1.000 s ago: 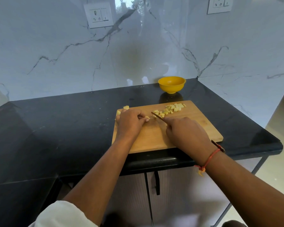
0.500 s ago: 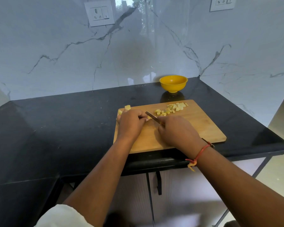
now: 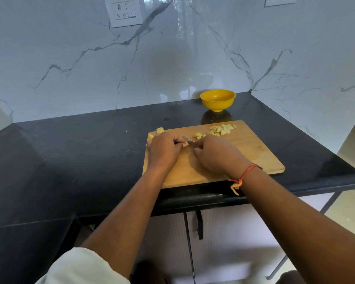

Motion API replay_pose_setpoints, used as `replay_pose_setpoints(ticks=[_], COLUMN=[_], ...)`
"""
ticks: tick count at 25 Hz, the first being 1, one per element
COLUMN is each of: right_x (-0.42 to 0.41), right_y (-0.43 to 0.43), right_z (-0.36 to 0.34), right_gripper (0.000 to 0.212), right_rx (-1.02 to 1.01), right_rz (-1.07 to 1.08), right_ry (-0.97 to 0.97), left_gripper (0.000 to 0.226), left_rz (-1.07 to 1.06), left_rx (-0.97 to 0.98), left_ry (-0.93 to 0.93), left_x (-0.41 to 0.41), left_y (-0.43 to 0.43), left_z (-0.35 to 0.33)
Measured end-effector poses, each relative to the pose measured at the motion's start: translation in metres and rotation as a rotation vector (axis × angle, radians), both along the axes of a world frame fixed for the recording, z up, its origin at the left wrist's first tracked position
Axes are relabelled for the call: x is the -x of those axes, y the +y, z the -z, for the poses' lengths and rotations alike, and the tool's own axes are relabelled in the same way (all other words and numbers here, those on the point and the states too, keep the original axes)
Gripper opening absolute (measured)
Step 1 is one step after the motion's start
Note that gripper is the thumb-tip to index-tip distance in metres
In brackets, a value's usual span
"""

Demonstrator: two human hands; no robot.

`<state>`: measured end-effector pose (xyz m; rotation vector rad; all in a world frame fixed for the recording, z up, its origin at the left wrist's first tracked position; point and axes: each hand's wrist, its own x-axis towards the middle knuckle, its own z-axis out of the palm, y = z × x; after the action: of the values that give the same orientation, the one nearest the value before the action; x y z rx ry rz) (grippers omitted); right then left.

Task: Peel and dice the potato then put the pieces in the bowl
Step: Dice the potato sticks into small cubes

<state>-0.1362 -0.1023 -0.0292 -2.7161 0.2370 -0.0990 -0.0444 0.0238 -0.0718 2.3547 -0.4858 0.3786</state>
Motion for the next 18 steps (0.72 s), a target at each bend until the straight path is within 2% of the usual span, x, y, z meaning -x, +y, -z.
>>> replay_pose_setpoints(ticks=[7,13,18], right_x=[0.010,0.035,0.031], right_y=[0.002,-0.004,-0.006], right_z=[0.010,0.009,0.005], right_gripper=[0.034,0.047,0.044], right_rx=[0.122,0.260,0.144], right_rz=[0.044,0.070,0.047], right_ry=[0.081,-0.044,-0.117], left_gripper=[0.007,0.010,0.014], left_rz=[-0.012,-0.014,-0.009], left_rx=[-0.024,-0.057,0.024], left_ry=[-0.006,-0.026,-0.008], left_x=[-0.001,-0.001,-0.002], left_y=[-0.001,0.000,0.001], left_z=[0.002,0.003,0.003])
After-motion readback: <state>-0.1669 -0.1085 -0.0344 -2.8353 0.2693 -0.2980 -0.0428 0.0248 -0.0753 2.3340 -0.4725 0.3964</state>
